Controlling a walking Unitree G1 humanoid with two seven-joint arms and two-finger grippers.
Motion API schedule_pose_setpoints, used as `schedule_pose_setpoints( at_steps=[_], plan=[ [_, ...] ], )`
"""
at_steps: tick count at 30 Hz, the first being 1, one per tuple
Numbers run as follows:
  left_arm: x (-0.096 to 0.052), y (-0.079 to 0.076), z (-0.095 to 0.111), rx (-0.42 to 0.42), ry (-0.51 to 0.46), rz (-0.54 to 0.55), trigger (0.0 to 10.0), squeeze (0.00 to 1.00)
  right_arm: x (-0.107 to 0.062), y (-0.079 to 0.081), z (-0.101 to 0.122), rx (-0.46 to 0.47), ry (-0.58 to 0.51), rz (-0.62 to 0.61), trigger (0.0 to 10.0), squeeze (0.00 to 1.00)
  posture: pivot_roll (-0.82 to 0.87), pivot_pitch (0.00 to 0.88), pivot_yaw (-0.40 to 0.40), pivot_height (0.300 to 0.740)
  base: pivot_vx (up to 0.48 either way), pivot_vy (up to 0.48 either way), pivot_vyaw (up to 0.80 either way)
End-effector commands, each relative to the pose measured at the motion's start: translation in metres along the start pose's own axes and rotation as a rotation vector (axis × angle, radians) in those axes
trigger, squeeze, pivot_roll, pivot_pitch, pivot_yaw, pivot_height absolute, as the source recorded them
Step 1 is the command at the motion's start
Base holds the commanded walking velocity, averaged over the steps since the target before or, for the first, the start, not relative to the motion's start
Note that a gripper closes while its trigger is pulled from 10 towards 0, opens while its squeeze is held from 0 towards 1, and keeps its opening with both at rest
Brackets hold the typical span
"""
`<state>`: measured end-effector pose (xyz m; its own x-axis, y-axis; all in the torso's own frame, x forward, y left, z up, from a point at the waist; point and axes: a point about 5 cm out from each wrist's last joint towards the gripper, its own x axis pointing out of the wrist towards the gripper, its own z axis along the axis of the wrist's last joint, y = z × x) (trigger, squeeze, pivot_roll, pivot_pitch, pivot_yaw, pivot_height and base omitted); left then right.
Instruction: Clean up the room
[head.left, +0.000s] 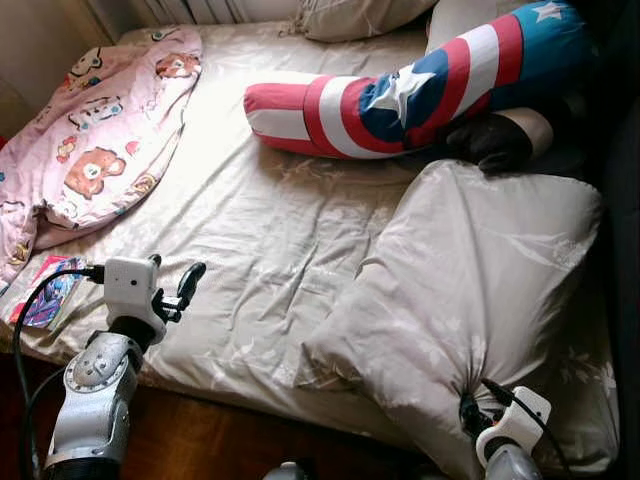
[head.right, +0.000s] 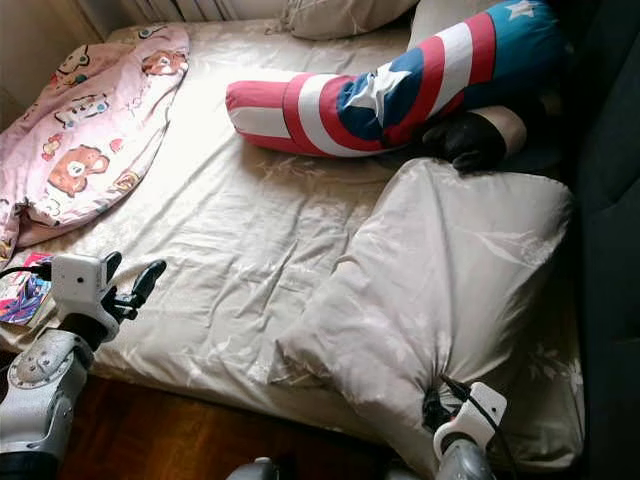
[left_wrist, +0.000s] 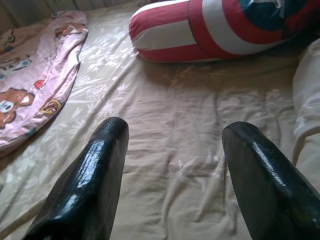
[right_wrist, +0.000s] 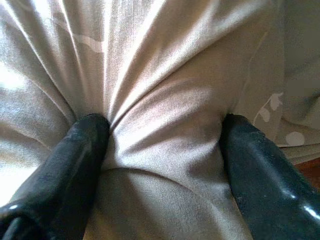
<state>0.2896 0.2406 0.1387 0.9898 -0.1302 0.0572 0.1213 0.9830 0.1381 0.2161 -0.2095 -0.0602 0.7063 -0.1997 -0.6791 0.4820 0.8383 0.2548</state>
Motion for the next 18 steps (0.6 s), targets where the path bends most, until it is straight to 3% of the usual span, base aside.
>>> schedule_pose_setpoints(
  at_steps=[1,7,18],
  plan=[
    [-0.0064,0.0072,-0.0023,0.019,0.031,0.005,10.0,0.0,-0.0202,0.0125,-0.0727,-0.026,0.302,0.045,0.0,0.0,0.28,0.308,0.234,0.736,0.0,0.0,0.0],
    [-0.0068,0.0075,-0.0009,0.025,0.038,-0.002,10.0,0.0,-0.0226,0.0181,-0.079,-0.047,0.327,0.071,0.0,0.0,0.28,0.311,0.231,0.736,0.0,0.0,0.0],
    [-0.0108,0.0032,-0.003,0.031,0.049,-0.004,10.0,0.0,-0.022,0.0105,-0.0764,-0.111,0.318,0.037,0.0,0.0,0.27,0.305,0.218,0.736,0.0,0.0,0.0]
  ],
)
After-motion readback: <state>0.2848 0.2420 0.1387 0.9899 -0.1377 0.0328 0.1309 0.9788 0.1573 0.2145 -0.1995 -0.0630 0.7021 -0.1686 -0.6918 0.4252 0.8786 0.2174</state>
